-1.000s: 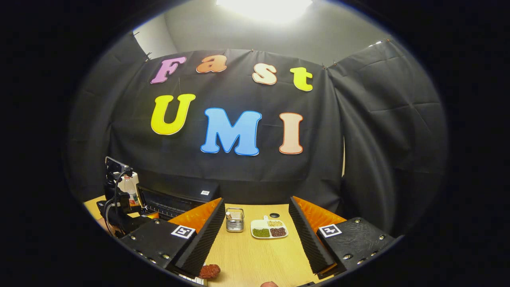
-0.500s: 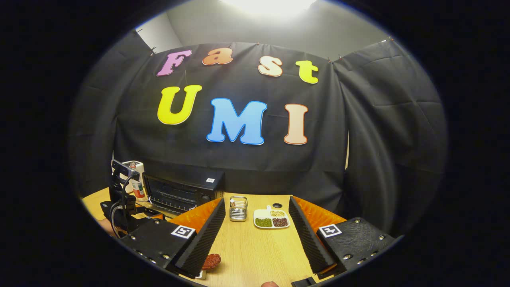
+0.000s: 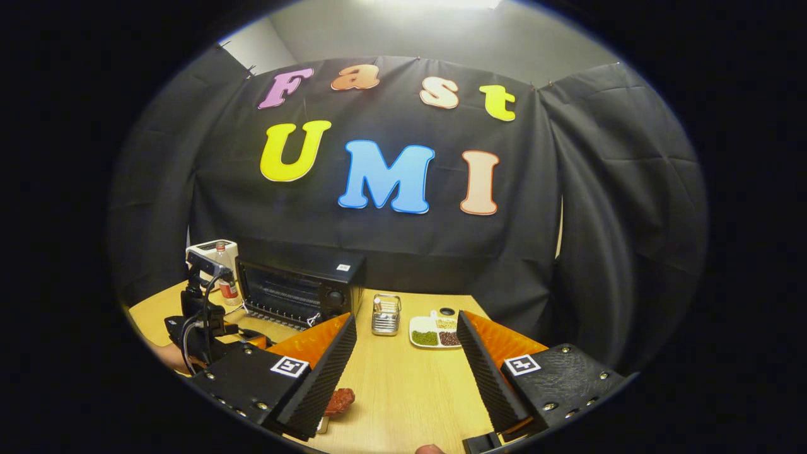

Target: Open the electric oven with the left hand, put the food in, and close the electric oven.

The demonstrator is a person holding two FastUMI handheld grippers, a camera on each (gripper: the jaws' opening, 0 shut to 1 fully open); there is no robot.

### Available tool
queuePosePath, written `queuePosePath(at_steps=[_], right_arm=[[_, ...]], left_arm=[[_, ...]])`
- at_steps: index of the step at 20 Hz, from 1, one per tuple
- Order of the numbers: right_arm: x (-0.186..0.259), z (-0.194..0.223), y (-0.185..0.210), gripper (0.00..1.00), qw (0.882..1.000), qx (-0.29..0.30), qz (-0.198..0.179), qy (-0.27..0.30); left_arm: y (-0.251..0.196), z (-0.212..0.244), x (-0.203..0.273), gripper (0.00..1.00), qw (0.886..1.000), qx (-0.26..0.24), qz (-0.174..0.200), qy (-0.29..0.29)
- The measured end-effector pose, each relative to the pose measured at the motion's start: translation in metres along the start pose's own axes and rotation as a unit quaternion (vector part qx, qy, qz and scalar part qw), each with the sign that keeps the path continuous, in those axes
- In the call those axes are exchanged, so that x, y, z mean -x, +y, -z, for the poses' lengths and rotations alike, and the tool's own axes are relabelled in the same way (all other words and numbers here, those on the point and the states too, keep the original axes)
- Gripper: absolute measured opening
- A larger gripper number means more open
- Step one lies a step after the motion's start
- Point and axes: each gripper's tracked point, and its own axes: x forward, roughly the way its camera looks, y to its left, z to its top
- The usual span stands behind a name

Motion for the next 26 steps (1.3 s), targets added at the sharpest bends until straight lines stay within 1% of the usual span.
queuePosePath(at_steps=[2,3,5,6,7,8,9,10,11,13,14,15,16,18,20,23,24,25,26], right_arm=[[-0.003,0.012,0.008,0.98,0.999,-0.020,-0.022,0.017],[-0.005,0.020,0.012,0.98,0.999,-0.032,-0.030,0.029],[-0.011,0.039,0.021,0.98,0.995,-0.060,-0.051,0.053],[-0.013,0.049,0.027,0.98,0.993,-0.076,-0.063,0.068],[-0.015,0.059,0.031,0.98,0.989,-0.094,-0.074,0.084],[-0.018,0.071,0.035,0.98,0.985,-0.111,-0.085,0.102],[-0.019,0.081,0.039,0.98,0.980,-0.129,-0.095,0.120],[-0.022,0.091,0.043,0.98,0.974,-0.147,-0.104,0.136],[-0.023,0.101,0.048,0.98,0.967,-0.166,-0.111,0.156],[-0.027,0.118,0.053,0.98,0.954,-0.205,-0.117,0.186],[-0.028,0.125,0.057,0.94,0.945,-0.227,-0.121,0.200],[-0.030,0.132,0.059,0.97,0.937,-0.246,-0.124,0.214],[-0.030,0.141,0.062,0.97,0.928,-0.265,-0.126,0.229],[-0.032,0.156,0.068,0.97,0.909,-0.298,-0.136,0.258],[-0.035,0.164,0.071,0.97,0.891,-0.331,-0.137,0.277],[-0.037,0.173,0.079,0.97,0.862,-0.381,-0.144,0.303],[-0.037,0.177,0.082,0.97,0.854,-0.391,-0.147,0.310],[-0.039,0.179,0.083,0.95,0.848,-0.400,-0.147,0.314],[-0.041,0.185,0.087,0.94,0.841,-0.410,-0.146,0.321]], left_arm=[[0.001,-0.020,0.019,1.00,1.000,-0.001,0.003,-0.022],[0.001,-0.033,0.030,0.98,0.999,-0.003,0.005,-0.036],[0.003,-0.059,0.055,0.98,0.998,-0.010,0.007,-0.068],[0.003,-0.073,0.066,1.00,0.996,-0.011,0.008,-0.085],[0.004,-0.087,0.079,0.98,0.995,-0.010,0.009,-0.100],[0.005,-0.100,0.093,1.00,0.993,-0.007,0.009,-0.113],[0.006,-0.112,0.107,1.00,0.992,-0.003,0.008,-0.127],[0.008,-0.121,0.119,0.98,0.990,0.000,0.006,-0.139],[0.010,-0.129,0.130,1.00,0.989,0.001,0.003,-0.149],[0.014,-0.142,0.150,0.92,0.986,0.008,-0.004,-0.165],[0.014,-0.146,0.157,0.94,0.985,0.012,-0.006,-0.171],[0.015,-0.151,0.164,0.97,0.984,0.014,-0.009,-0.177],[0.017,-0.153,0.172,1.00,0.983,0.013,-0.013,-0.182],[0.019,-0.158,0.183,1.00,0.982,0.011,-0.019,-0.189],[0.021,-0.157,0.191,0.97,0.981,0.012,-0.026,-0.191],[0.028,-0.156,0.204,0.97,0.980,0.018,-0.039,-0.194],[0.030,-0.153,0.207,1.00,0.980,0.018,-0.044,-0.193],[0.032,-0.151,0.209,0.97,0.980,0.017,-0.049,-0.192],[0.033,-0.150,0.211,1.00,0.980,0.017,-0.053,-0.191]])
